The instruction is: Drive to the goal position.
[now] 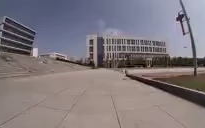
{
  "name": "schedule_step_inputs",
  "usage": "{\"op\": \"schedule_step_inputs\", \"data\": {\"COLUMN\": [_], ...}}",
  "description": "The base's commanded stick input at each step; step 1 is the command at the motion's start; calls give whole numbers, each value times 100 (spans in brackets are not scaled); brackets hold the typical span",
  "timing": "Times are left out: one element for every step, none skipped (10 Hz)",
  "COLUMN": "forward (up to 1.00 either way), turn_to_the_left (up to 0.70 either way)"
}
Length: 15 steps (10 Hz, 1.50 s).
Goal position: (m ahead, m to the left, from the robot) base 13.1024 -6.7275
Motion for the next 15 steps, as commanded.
{"op": "schedule_step_inputs", "data": {"forward": [70,70,70,70,70,70,70,70,70,70,70,70,69,69,69], "turn_to_the_left": [0,0,0,0,0,0,0,0,0,0,0,0,0,0,0]}}
